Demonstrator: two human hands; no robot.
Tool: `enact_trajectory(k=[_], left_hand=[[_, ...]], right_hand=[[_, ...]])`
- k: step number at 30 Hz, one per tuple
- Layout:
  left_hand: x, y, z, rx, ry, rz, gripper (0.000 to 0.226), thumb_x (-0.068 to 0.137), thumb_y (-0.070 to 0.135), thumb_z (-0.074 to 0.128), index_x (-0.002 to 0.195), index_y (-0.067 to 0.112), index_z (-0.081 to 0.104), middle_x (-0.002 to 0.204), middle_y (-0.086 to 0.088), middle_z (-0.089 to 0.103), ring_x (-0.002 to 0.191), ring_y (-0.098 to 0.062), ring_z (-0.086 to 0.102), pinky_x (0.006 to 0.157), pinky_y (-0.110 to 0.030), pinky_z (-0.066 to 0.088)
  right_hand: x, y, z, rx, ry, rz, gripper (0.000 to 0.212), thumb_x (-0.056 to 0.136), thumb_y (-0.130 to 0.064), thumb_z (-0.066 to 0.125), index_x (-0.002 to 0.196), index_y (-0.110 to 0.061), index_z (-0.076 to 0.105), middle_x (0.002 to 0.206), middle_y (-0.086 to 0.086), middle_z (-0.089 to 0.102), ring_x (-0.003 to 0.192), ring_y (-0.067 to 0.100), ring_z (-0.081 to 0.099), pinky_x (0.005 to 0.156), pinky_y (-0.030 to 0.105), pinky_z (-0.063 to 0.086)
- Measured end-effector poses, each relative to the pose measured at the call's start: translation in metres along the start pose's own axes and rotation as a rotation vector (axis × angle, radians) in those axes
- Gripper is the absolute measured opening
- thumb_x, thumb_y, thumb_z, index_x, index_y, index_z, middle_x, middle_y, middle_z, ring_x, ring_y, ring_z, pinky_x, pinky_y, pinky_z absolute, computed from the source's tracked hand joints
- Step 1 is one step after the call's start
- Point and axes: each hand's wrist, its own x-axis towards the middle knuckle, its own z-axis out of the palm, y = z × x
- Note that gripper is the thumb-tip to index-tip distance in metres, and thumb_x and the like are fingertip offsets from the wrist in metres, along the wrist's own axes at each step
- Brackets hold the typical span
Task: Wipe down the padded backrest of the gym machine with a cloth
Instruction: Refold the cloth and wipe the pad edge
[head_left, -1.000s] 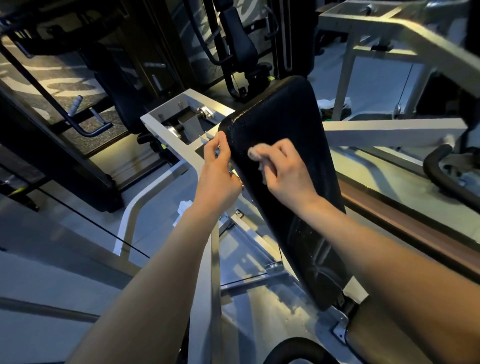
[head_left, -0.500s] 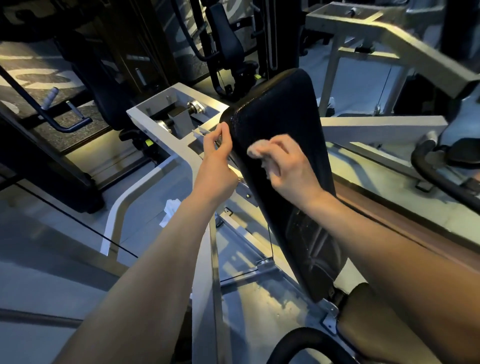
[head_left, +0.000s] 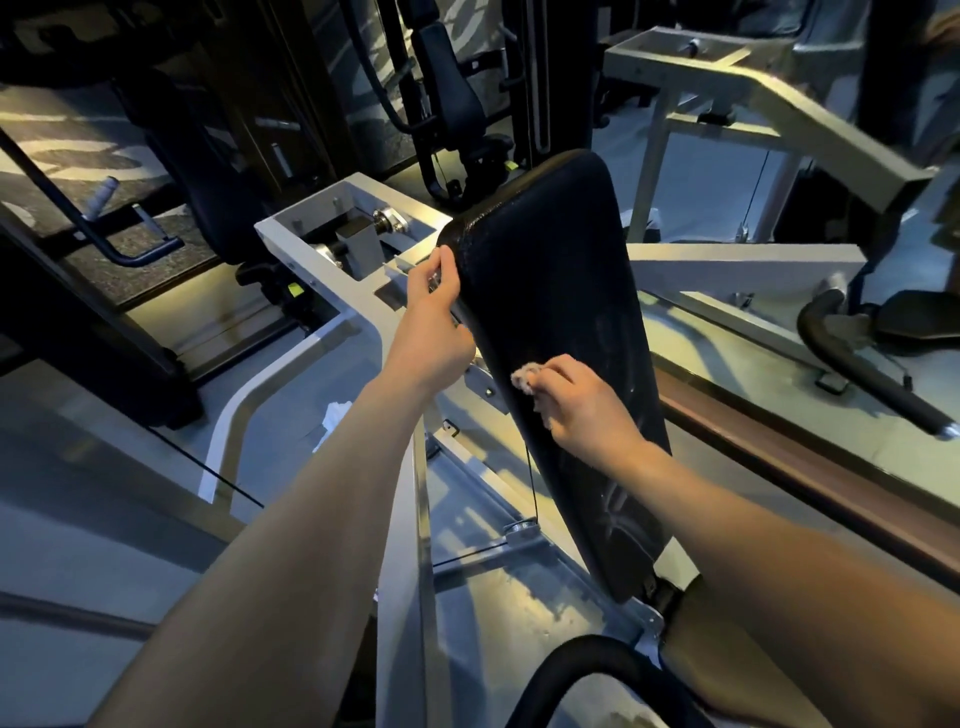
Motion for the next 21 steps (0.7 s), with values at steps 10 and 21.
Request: enact_trajectory(k=[10, 21], left_hand=[[0.001, 0.010, 0.016, 0.084, 0.092, -0.039, 0.078, 0.097, 0.024, 0.060, 0.163, 0.022, 0.018, 0.164, 0.010, 0.011, 0.103, 0.034, 0.036, 0.083, 0.006, 0.032], [-0.005, 0.032, 0.051, 0.115, 0.228, -0.117, 0.112, 0.094, 0.029, 0.074, 0.162, 0.025, -0.015, 0.170, 0.014, -0.015, 0.157, -0.011, 0.004, 0.123, -0.031, 0.017]], right_hand=[[0.075, 0.012, -0.011, 0.117, 0.280, 0.064, 0.029, 0.087, 0.004, 0.056, 0.111, -0.006, 0.067, 0.105, 0.012, 0.055, 0.093, 0.031, 0.059, 0.083, 0.042, 0.054], [0.031, 0.046, -0.030, 0.233, 0.147, 0.071, 0.035, 0.088, 0.000, 0.058, 0.118, -0.015, 0.069, 0.105, 0.006, 0.056, 0.096, 0.023, 0.060, 0.087, 0.031, 0.052]])
